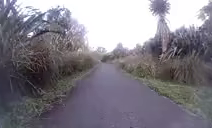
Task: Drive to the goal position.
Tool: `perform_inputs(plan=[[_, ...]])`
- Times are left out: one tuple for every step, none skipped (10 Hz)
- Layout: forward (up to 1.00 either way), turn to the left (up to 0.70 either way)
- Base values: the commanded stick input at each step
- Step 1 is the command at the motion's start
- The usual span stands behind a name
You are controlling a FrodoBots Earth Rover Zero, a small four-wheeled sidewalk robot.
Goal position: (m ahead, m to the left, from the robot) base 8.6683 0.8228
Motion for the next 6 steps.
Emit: perform_inputs(plan=[[0.70,0.00],[0.70,0.00],[0.70,0.00],[0.70,0.00],[0.70,0.00],[0.70,0.00]])
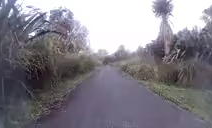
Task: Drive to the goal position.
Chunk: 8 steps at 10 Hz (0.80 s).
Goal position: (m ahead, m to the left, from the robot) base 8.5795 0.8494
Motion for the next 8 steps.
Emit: perform_inputs(plan=[[0.70,0.00],[0.70,0.00],[0.70,0.00],[0.70,0.00],[0.70,0.00],[0.70,0.00],[0.70,0.00],[0.70,0.00]])
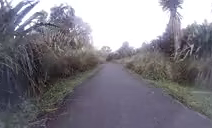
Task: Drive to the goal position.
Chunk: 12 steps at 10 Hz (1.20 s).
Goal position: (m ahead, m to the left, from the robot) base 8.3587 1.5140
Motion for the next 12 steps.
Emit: perform_inputs(plan=[[0.70,-0.35],[0.70,-0.35],[0.70,-0.35],[0.70,-0.35],[0.70,-0.35],[0.70,-0.35],[0.70,-0.35],[0.70,-0.35],[0.70,-0.35],[0.70,-0.35],[0.70,-0.35],[0.70,-0.35]])
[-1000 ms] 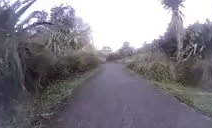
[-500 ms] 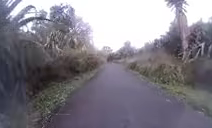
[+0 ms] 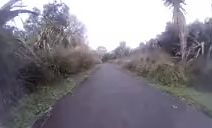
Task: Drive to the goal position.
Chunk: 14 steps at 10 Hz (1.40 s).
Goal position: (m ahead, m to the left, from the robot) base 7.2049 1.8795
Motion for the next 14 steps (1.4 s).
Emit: perform_inputs(plan=[[0.70,-0.31],[0.70,-0.20],[0.70,-0.08],[0.70,0.00],[0.70,0.00],[0.70,0.00],[0.63,0.00],[0.42,0.00],[0.21,0.00],[0.00,0.00],[0.00,0.00],[0.00,0.00],[0.00,0.00],[0.00,0.00]])
